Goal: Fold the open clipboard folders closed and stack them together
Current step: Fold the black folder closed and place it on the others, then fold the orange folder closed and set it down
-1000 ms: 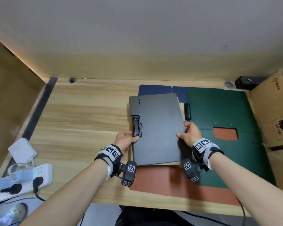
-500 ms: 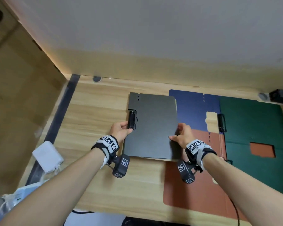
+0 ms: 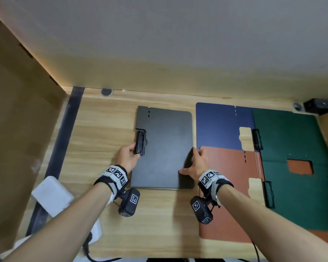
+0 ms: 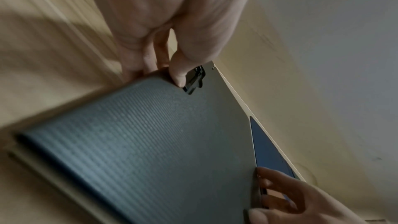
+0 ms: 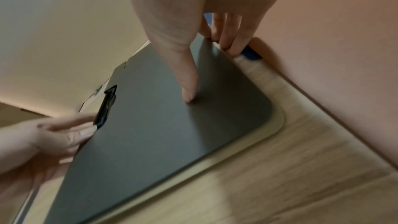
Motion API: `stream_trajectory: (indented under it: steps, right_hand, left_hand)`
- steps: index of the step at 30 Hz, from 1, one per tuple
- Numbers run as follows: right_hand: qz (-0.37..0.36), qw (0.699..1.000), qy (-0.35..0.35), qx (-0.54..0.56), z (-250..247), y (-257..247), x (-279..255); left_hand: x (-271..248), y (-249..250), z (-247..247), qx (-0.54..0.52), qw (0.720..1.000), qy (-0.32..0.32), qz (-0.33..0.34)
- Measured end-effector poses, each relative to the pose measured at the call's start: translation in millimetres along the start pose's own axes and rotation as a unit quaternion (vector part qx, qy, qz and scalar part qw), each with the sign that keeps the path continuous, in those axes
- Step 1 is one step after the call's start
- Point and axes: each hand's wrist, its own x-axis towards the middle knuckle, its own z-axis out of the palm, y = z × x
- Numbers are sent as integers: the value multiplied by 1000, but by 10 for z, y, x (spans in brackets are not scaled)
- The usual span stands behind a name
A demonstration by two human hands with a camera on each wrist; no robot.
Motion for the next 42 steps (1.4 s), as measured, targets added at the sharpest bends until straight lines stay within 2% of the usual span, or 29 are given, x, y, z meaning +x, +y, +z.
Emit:
stream_trajectory:
  steps: [5,9,15,21,25,27,30,34,37,42]
  right_hand:
    - [49,988,-30,141,-74,23,-67]
    - [54,982,-37,178,-109,9,-97]
    - [35,986,-32,160,-85,-42,53]
    - [-2,998,-40,40,-147,-143,134]
    - [-21,999,-45,17,-200,-101,179]
    - [-19,997,-60,45,-252,-55,136]
    - [-30,995,-32,91,-383,171,92]
    - [-21,989,40,143,-756,572,-16]
    - [4,986,74,152,-1077,985,-87]
    - [29,984,131,121,-1519,1720,-128]
  left_hand:
    - [3,-83,23,-11,1000,-14,9]
    - [55,-113,11,10,999,-24,28]
    - [121,-143,14,31,999,-14,37]
    - [78,-193,63,77,996,29,43]
    - [2,-146,102,182,980,57,49]
    - [-60,-79,79,201,977,59,34]
    - [-149,102,67,172,982,73,16]
    - [-214,405,201,151,983,91,57]
    - [-269,666,466,107,988,62,89]
    - [-534,1031,1101,51,994,-5,96]
